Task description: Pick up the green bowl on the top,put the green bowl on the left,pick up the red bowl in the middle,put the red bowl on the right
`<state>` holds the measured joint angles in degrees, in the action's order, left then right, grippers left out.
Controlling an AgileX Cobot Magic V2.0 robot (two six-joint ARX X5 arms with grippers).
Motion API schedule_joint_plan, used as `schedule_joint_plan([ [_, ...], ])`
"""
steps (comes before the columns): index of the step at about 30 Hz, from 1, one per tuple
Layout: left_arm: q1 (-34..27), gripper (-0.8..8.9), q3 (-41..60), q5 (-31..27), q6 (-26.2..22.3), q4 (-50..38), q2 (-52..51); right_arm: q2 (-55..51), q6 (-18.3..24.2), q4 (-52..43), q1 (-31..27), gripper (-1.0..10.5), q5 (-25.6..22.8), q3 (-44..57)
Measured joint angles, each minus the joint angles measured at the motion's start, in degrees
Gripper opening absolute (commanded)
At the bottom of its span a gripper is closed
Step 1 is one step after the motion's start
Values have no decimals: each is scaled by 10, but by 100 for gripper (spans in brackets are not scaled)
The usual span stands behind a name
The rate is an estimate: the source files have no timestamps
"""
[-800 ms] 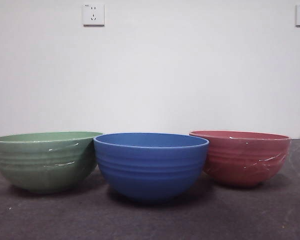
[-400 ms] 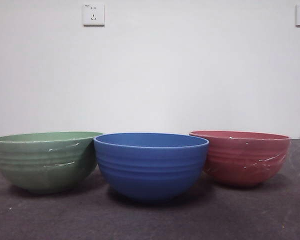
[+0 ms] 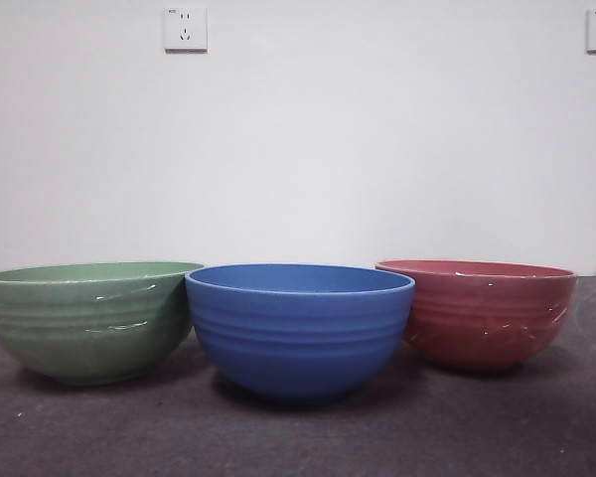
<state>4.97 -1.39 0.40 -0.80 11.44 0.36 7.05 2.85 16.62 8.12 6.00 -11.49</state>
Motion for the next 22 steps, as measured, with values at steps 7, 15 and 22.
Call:
schedule_joint_plan([
  [7, 0, -4, 0, 0, 0, 0, 0, -54, -3, -73, -17, 2, 0, 103],
  [15, 0, -4, 0, 0, 0, 0, 0, -65, -3, -68, -17, 2, -4, 104],
  [22, 0, -4, 0, 0, 0, 0, 0, -63, -3, -68, -17, 2, -4, 104],
])
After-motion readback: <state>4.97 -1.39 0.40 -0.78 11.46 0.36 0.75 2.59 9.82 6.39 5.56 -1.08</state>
